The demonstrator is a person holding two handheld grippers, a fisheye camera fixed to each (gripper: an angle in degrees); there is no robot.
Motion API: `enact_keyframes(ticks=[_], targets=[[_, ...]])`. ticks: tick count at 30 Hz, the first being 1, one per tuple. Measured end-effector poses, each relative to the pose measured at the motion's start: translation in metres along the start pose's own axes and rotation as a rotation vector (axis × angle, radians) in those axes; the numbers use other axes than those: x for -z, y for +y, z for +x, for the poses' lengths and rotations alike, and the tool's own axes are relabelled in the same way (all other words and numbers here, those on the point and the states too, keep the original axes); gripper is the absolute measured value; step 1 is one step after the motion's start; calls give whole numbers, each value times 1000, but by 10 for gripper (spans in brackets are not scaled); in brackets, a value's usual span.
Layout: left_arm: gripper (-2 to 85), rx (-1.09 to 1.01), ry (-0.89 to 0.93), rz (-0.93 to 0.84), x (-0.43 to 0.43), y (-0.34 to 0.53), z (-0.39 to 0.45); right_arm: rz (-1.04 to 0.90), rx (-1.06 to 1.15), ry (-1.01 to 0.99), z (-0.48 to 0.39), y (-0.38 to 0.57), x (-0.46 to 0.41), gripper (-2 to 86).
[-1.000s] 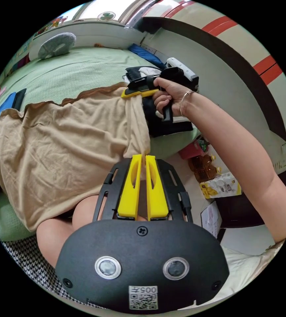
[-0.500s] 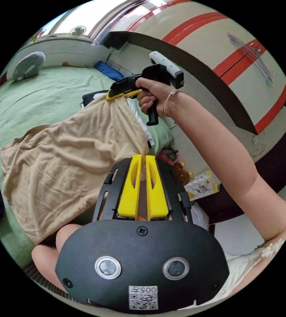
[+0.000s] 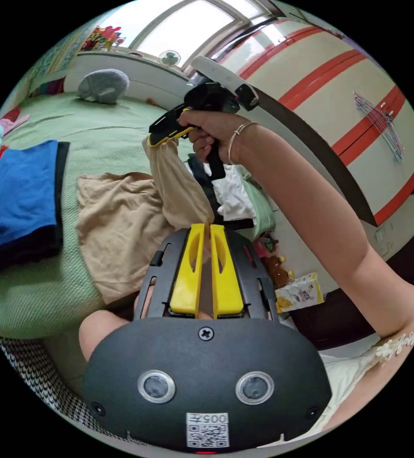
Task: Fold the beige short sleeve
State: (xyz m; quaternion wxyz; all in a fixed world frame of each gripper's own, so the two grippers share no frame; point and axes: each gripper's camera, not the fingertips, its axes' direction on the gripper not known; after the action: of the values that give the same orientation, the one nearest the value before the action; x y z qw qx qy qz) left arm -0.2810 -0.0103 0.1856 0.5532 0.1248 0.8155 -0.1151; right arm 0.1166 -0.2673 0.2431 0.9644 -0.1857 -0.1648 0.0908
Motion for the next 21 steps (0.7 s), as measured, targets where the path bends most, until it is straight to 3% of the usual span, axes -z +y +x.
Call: enact_keyframes(ticks=[4, 8, 13, 21], targets=[[37, 119, -117, -48, 15, 11, -45, -33, 53, 3, -71, -26, -41, 25], [32, 226, -230, -131, 25, 26, -87, -85, 111, -160, -108, -31, -69, 101], [50, 259, -264, -93, 44, 29, -112, 82, 187, -229, -90, -2, -26, 120], [42, 209, -246, -145, 31, 13, -115, 182, 253, -198, -34, 148, -6, 113]])
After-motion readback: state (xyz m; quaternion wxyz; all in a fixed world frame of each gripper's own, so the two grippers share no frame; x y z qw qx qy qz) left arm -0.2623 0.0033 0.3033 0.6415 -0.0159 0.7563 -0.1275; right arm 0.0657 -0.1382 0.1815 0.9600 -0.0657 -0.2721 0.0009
